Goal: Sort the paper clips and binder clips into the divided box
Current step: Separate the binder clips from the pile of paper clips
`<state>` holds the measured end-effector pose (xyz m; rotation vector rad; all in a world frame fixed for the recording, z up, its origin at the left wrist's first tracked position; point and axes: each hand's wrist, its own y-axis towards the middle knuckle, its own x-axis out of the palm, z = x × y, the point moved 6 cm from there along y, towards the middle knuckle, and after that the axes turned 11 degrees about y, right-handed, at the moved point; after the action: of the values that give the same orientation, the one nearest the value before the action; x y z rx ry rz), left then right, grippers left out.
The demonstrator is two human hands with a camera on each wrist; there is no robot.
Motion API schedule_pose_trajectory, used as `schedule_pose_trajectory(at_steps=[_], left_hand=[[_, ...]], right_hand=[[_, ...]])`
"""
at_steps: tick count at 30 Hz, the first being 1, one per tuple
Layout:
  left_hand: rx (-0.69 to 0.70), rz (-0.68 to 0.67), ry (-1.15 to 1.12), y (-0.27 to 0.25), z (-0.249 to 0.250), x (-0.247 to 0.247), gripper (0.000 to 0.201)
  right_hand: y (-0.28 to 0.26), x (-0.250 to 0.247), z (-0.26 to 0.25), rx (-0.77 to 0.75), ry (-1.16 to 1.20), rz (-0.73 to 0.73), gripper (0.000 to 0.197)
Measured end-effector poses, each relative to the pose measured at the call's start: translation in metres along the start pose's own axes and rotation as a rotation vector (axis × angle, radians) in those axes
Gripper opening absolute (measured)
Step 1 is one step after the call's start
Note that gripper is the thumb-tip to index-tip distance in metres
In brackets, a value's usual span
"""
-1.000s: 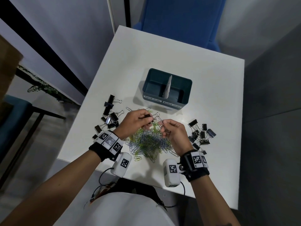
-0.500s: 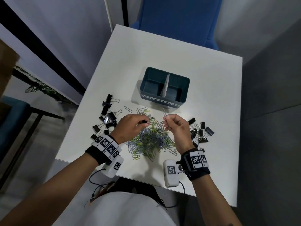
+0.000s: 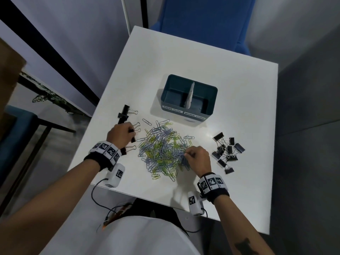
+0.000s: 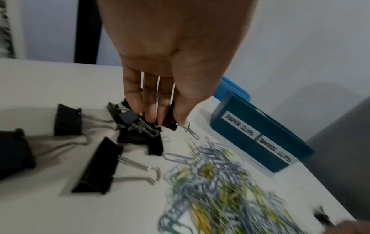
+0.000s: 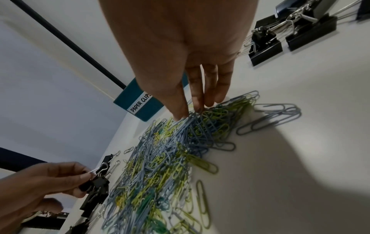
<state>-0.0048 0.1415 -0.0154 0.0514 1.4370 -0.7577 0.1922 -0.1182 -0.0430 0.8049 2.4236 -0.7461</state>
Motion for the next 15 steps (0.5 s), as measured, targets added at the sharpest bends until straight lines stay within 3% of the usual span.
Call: schedule_pose_trajectory(at_steps=[4, 7, 10, 13, 15], left_hand=[[-0.126, -0.005, -0.028, 0.016, -0.028, -0.003, 0.014], [-0.104, 0.021, 0.025, 0.02, -0.032, -0.002, 0.014], [-0.025, 0.113, 0.144, 0.019, -0.02, -0.005, 0.024], [0.151, 0.241, 0.189, 0.014, 0.015, -0.008, 0.028], [0.299, 0.192, 0.17, 0.007, 0.047, 0.002, 0.038]], right_hand=[[-0.001, -0.005, -0.001, -0.028, 0.024, 0.014, 0.008], [-0.004, -0.009, 0.001, -0.035, 0.01, 0.017, 0.01], [-0.006, -0.011, 0.003, -0.019, -0.022, 0.011, 0.015], [0.0, -0.01, -0.002, -0.033, -0.098, -0.016, 0.029], [0.007, -0.005, -0.008, -0.054, -0.156, -0.039, 0.041]])
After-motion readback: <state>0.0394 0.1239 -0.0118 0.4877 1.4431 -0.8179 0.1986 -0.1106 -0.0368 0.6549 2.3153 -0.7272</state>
